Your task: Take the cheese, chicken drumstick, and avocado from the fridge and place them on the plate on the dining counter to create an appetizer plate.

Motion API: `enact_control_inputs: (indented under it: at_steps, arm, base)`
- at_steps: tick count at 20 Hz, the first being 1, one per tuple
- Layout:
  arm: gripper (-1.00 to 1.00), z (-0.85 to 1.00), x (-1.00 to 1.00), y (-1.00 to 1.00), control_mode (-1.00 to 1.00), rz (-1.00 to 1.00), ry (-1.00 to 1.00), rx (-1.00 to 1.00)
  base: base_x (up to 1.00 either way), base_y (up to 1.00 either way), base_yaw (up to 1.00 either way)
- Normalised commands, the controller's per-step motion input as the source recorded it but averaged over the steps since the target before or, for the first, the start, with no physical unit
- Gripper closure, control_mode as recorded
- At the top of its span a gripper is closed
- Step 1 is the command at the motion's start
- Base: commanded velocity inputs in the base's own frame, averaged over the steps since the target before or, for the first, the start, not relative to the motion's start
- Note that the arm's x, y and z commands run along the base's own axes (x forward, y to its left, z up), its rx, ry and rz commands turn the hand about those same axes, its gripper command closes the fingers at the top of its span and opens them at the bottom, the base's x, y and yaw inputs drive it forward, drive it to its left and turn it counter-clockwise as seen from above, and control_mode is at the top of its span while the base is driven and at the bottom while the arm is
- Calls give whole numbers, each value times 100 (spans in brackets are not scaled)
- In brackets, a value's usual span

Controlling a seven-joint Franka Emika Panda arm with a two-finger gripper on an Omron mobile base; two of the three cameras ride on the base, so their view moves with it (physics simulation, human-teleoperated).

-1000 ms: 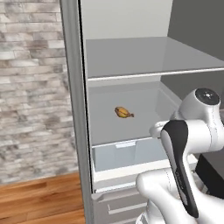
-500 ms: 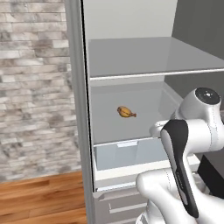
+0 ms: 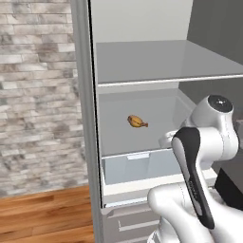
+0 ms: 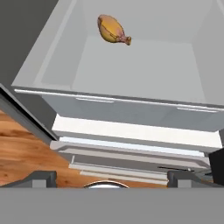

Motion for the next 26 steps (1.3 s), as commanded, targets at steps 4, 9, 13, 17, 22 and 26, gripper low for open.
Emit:
enact_control_inputs:
  at_steps: [4,9,13,17,22,26]
  arm:
    - [-100,-2,55,1,-100,6,0,0]
    - [-100,-8,55,0,-100,0,-4,0]
    - [-100,-11,61,-4,-100,0,-4,0]
    - [-100,-14,52,-17,-100,0,-1,0]
    - [-100,-16,38,-21,-100,0,0,0]
    - [-100,-10,29,0,-100,0,0,0]
  base:
    - [0,0,0]
    - [0,0,0]
    - [0,0,0]
    - [0,0,0]
    - [0,0,0]
    - [0,0,0]
